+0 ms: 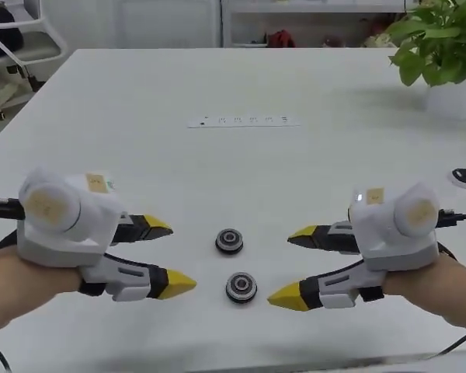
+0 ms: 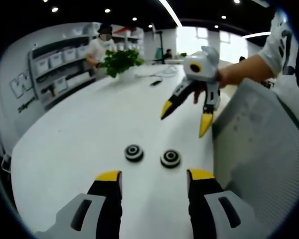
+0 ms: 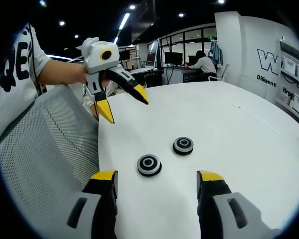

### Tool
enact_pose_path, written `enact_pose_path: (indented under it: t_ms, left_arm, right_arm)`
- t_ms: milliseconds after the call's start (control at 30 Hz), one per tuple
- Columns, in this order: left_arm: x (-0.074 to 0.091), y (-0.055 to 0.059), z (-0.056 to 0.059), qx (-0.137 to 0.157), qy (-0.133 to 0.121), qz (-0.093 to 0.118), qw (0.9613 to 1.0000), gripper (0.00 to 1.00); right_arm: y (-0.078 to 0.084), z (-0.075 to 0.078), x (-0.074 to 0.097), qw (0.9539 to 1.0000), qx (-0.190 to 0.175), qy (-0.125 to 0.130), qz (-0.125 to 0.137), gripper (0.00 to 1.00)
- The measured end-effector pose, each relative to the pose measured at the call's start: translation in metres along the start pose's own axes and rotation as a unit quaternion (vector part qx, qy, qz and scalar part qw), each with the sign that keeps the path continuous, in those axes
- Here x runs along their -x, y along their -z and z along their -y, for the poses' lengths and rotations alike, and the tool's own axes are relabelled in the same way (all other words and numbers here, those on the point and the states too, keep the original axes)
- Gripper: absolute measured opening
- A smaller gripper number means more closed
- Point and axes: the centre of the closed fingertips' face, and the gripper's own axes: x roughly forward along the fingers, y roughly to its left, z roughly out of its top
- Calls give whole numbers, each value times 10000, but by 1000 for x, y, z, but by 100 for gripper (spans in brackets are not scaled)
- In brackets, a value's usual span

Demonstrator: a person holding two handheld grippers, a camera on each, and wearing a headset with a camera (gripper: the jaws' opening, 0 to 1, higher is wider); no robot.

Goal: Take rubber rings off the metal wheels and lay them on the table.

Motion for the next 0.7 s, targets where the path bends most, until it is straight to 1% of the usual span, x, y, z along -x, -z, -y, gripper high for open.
enact_pose_path:
  t_ms: [167, 367, 533, 700]
  left_arm:
    - [-4, 0, 1, -26, 51, -22, 10000, 52]
    - [-11, 4, 2, -73, 139, -102, 9998, 51]
    - [-14, 5, 3, -37, 183, -102, 9998, 51]
    - [-18, 7, 5, -64, 267, -166, 9995, 48]
  right_arm:
    - [3, -1, -2, 10000, 3, -33, -39, 60]
    - [6, -2, -7, 9998, 107, -91, -133, 57]
    - [7, -2, -11, 9996, 163, -154, -176, 56]
    - [9, 0, -15, 9993, 253, -149, -225, 53]
